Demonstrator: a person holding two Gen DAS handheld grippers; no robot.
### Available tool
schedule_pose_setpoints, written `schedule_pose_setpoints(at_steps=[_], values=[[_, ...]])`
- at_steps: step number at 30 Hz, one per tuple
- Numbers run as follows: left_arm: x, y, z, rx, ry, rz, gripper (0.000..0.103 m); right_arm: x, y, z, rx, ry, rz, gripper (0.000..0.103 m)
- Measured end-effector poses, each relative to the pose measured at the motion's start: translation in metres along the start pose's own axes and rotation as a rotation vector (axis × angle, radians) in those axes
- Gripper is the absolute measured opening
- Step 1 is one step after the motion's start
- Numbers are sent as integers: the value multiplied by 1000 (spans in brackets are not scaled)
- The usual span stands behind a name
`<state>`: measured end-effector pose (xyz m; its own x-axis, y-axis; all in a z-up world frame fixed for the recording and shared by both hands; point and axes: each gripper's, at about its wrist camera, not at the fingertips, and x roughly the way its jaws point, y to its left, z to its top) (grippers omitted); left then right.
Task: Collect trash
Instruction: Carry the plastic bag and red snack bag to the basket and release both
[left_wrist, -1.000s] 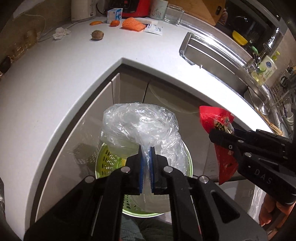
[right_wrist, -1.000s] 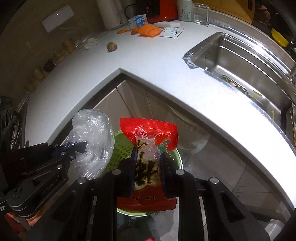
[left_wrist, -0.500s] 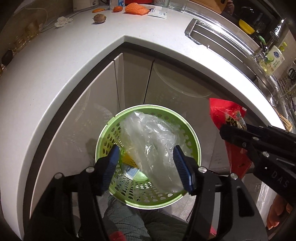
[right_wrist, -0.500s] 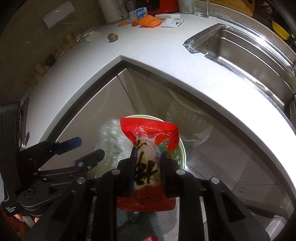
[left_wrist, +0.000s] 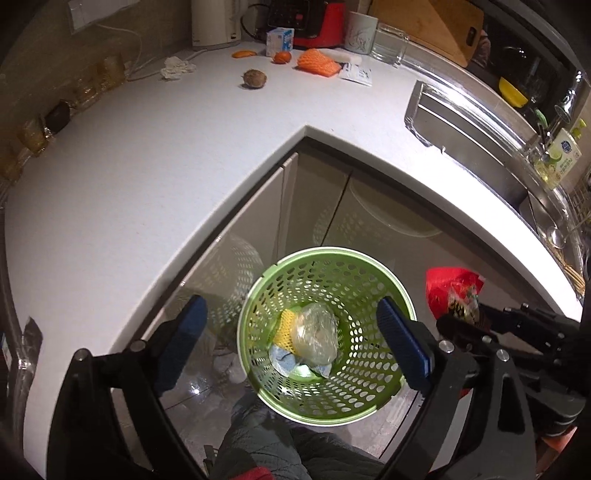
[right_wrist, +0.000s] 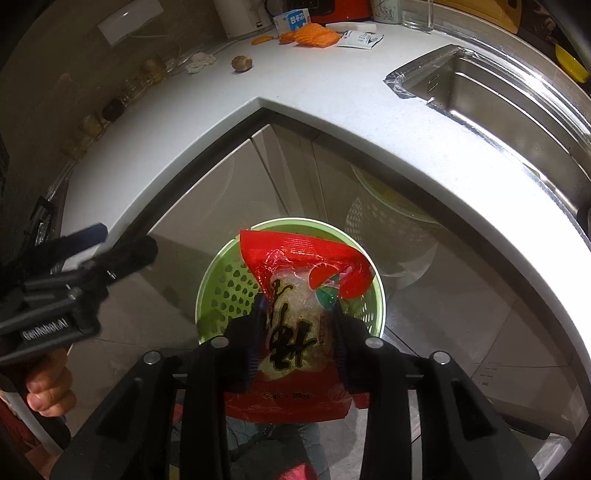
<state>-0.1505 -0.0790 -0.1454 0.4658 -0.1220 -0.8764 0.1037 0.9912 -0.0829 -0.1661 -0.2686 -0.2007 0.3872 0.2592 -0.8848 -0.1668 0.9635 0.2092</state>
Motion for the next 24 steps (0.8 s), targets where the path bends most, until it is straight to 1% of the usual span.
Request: schedule_pose_setpoints(at_steps=[2, 4, 6, 7, 8, 10, 16, 24], values=[[-7, 7, 3, -13, -18, 17, 91, 4, 3, -3, -3, 5, 6, 66], [-10, 14, 6, -35, -22, 27, 91, 6, 6, -5, -3, 3, 6, 69], [-12, 21, 7, -61, -23, 31, 91, 5, 7, -5, -3, 4, 13, 69], [-13, 22, 8, -73, -23, 30, 91, 4, 8, -3, -3, -1, 14, 71], [-14, 24, 9, -81, -23, 32, 91, 2, 8, -2, -4, -8, 12, 76], [-16, 26, 9, -90, -28, 41, 91, -4, 8, 0, -3, -30, 9, 80], [-24, 27, 10, -92, -50, 52, 91, -8, 11, 4, -12, -36, 26, 81], [-31, 25, 9, -96, -63, 45, 91, -12, 14, 4, -27, -41, 27, 81]])
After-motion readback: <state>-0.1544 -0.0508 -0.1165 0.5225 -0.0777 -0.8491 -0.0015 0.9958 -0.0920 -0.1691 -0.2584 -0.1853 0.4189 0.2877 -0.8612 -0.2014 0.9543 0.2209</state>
